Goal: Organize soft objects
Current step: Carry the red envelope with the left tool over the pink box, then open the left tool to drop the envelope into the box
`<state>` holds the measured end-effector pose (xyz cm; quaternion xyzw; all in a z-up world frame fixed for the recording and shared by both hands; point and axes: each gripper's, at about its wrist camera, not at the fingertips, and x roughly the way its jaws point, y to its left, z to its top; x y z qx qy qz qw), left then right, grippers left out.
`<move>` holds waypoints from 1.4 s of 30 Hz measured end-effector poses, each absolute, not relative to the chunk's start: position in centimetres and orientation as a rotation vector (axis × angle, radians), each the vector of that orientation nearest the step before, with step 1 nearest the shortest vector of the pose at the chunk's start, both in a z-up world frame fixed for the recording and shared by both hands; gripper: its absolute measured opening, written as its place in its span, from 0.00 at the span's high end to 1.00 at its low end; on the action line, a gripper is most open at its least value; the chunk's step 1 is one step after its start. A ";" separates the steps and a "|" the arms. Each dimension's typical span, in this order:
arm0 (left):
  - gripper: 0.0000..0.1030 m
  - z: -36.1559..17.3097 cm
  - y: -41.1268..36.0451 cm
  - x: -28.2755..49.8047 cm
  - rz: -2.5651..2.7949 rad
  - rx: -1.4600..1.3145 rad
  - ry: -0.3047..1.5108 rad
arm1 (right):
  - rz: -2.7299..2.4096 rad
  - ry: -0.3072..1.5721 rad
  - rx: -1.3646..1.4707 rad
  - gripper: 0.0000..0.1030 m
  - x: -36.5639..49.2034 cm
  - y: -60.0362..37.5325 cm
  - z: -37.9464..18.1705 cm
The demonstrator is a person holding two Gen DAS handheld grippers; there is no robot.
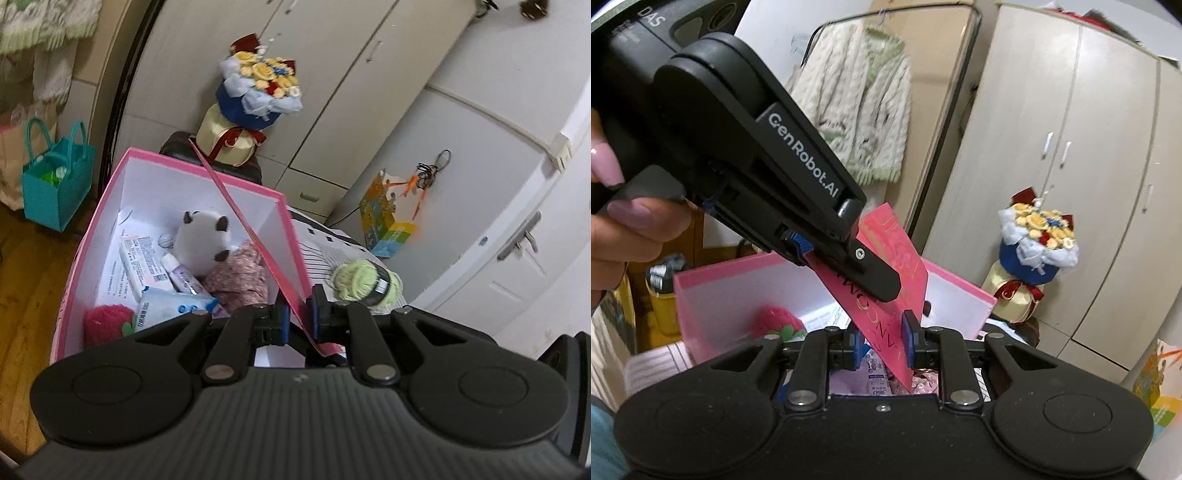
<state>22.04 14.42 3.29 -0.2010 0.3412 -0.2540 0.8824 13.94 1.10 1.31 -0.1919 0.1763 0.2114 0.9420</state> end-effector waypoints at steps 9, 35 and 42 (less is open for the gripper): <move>0.91 0.6 15.6 25.2 -0.498 -0.475 0.779 | 0.515 0.485 -0.514 0.75 17.7 2.5 0.6; 0.44 7.8 13.5 14.4 -0.303 -0.075 0.669 | 0.692 0.630 -0.097 0.27 14.8 -6.1 5.3; 0.38 9.4 11.0 11.0 -0.380 -0.006 0.669 | 0.651 0.601 -0.112 0.19 10.6 -9.9 7.8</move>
